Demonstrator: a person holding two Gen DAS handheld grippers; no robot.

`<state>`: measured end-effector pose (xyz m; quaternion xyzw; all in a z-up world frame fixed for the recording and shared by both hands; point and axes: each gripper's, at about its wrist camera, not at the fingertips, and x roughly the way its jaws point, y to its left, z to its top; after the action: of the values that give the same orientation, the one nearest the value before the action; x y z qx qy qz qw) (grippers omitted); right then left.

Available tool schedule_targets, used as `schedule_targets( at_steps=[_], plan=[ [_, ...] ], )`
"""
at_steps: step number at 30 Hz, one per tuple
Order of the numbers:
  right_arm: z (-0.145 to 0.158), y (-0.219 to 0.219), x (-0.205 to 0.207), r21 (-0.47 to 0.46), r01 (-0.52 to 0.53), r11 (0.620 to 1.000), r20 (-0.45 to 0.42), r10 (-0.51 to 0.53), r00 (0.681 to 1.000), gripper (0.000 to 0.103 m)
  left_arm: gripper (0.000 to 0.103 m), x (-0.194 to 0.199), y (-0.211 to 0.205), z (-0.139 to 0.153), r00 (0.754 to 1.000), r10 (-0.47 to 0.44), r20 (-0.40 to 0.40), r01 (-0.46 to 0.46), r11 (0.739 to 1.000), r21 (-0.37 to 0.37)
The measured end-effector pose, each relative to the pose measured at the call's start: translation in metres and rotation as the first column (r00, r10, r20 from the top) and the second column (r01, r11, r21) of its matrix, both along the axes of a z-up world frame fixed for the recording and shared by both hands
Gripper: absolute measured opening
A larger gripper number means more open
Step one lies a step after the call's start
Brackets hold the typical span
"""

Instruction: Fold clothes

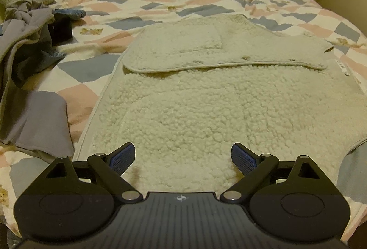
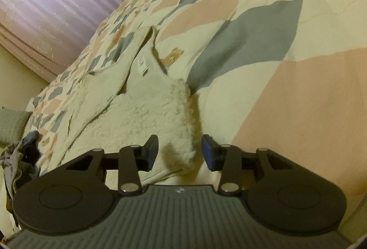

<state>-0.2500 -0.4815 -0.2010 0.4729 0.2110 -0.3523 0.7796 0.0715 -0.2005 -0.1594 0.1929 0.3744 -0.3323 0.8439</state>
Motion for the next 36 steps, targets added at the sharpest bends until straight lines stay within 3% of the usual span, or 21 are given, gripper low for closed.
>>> schedule_targets(
  at_steps=[4, 6, 10, 14, 16, 18, 22, 26, 28, 30, 33, 36],
  plan=[
    [0.004, 0.006, 0.008, -0.017, -0.037, 0.999, -0.009, 0.037, 0.999, 0.038, 0.093, 0.004, 0.002, -0.002, 1.000, 0.005, -0.012, -0.006, 1.000, -0.003],
    [0.006, 0.007, 0.007, -0.027, -0.038, 0.999, -0.011, 0.037, 0.999, 0.033, 0.093, 0.005, 0.002, -0.002, 1.000, 0.007, -0.014, -0.007, 1.000, 0.001],
    [0.001, 0.002, -0.003, 0.023, 0.007, 1.000, 0.018, -0.007, 1.000, 0.027, 0.093, 0.007, 0.005, 0.000, 1.000, 0.011, -0.011, -0.012, 1.000, -0.009],
    [-0.008, 0.002, -0.003, 0.065, 0.022, 0.998, 0.050, -0.025, 0.998, 0.028, 0.093, 0.011, 0.009, -0.002, 0.999, 0.019, -0.035, -0.020, 1.000, -0.022],
    [-0.005, 0.005, 0.002, 0.057, 0.011, 0.998, 0.042, -0.014, 0.999, 0.012, 0.093, 0.013, 0.011, -0.003, 0.999, 0.026, -0.039, -0.026, 0.999, -0.022],
    [0.000, 0.008, 0.004, 0.053, 0.019, 0.998, 0.051, -0.022, 0.998, 0.012, 0.093, 0.014, 0.014, -0.002, 0.999, 0.030, -0.038, -0.031, 0.999, -0.028],
    [0.024, 0.010, 0.014, -0.011, 0.040, 0.999, 0.019, -0.039, 0.999, 0.011, 0.093, 0.021, 0.024, 0.003, 0.999, 0.041, -0.035, -0.043, 0.998, -0.052],
    [0.062, 0.026, 0.056, -0.198, -0.057, 0.979, -0.112, 0.035, 0.993, 0.011, 0.093, 0.032, 0.036, 0.005, 0.998, 0.050, -0.049, -0.054, 0.995, -0.083],
    [0.084, 0.040, 0.090, -0.305, -0.142, 0.942, -0.167, 0.094, 0.982, 0.011, 0.093, 0.040, 0.044, 0.006, 0.997, 0.057, -0.051, -0.061, 0.994, -0.094],
    [0.108, 0.062, 0.128, -0.406, -0.244, 0.881, -0.195, 0.177, 0.965, 0.011, 0.093, 0.047, 0.053, 0.008, 0.996, 0.068, -0.057, -0.074, 0.992, -0.106],
    [0.140, 0.114, 0.187, -0.543, -0.422, 0.726, -0.256, 0.336, 0.906, 0.011, 0.093, 0.058, 0.068, 0.008, 0.992, 0.082, -0.098, -0.095, 0.986, -0.139],
    [0.148, 0.176, 0.233, -0.597, -0.579, 0.555, -0.319, 0.498, 0.806, 0.011, 0.093, 0.069, 0.082, 0.008, 0.986, 0.094, -0.138, -0.117, 0.978, -0.171]
  ],
)
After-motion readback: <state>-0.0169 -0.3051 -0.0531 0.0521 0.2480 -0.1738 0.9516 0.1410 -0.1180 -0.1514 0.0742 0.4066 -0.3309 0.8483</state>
